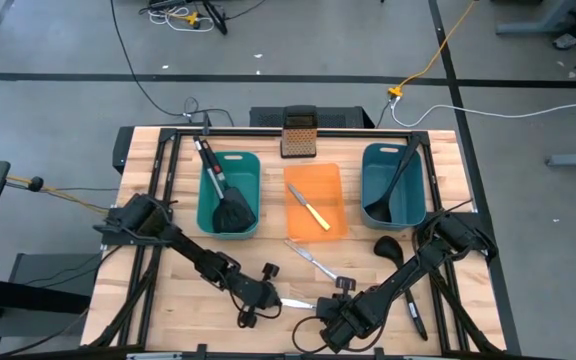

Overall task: Pick & Place Kitchen Items
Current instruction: Put the bottom silver knife into the orange bin

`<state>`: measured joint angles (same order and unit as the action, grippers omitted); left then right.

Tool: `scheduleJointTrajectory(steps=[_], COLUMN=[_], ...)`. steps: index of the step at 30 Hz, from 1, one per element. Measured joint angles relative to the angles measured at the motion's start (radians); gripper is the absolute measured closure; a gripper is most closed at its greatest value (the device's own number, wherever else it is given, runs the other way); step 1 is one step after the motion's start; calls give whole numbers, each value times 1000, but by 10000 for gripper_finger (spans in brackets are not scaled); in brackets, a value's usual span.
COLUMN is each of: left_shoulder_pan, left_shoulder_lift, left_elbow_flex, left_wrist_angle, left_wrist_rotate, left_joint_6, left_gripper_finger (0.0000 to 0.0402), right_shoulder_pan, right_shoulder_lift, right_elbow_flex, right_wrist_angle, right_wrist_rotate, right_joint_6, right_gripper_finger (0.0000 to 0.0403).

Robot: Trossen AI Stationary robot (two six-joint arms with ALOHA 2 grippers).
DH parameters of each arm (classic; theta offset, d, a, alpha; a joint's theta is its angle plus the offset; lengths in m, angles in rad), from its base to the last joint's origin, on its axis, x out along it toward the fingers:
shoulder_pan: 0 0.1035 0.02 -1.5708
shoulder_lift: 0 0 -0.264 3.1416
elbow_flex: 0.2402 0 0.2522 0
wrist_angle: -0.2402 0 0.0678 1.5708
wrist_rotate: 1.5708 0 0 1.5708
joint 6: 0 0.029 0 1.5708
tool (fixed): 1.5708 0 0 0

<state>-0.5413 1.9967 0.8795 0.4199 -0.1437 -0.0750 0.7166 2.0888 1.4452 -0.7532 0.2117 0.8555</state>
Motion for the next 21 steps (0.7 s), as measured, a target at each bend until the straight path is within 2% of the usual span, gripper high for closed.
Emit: scheduleJointTrajectory(steps=[12,21], left_shoulder_pan=[16,15], left_shoulder_lift=[63,63], left_elbow_flex=[0,-1], left_wrist_angle=[57,59], left_wrist_rotate=[17,10], left_joint_6=[-86,-98], left_gripper_finger=[400,400], right_shoulder_pan=[-10,-20], right_shoulder_lift=[-1,-2], right_elbow_flex=[1,2], right_wrist_angle=[-31,-55], right_wrist_rotate=[-93,-169], right_joint_6=[0,-2], right_gripper_finger=[305,305])
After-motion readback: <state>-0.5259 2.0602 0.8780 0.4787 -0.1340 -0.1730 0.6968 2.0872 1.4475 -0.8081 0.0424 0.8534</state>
